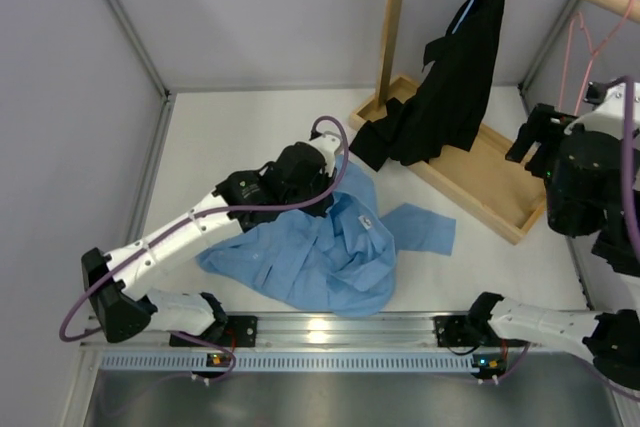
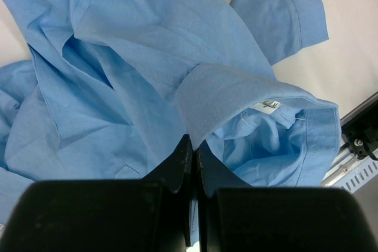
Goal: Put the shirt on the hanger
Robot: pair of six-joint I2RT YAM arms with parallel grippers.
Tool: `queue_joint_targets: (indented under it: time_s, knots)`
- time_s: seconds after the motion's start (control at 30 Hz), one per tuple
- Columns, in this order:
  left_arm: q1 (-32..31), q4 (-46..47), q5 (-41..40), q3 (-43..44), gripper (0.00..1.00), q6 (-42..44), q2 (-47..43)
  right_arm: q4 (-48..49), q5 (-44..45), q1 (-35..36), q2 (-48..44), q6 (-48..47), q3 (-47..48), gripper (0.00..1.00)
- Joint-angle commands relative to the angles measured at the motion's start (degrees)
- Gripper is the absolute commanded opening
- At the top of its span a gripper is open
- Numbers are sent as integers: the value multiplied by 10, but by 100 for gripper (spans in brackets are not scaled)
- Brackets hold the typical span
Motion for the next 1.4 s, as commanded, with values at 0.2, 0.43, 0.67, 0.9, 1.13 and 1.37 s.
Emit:
queue_joint_targets:
  time_s: [0.2,0.43,0.67,0.9,1.13,1.37]
  knots:
    - [1,42,14,-34,0,-16,-55,-31,-72,-224,100,-81,52,79]
    - [1,53,4,-73,0,-9,-63,73,-275,-419,84,-112,-62,79]
    - [1,54,11,-84,0,-10,-51,147,-455,-499,82,-115,-136,60]
    - [1,58,21,-102,0,-12,-46,156,-472,-527,81,-113,-136,52]
    - [1,70,35,-108,0,-21,-37,155,-449,-535,78,-104,-126,39]
    - [1,70,34,-115,0,-18,-42,154,-438,-539,70,-98,-127,22]
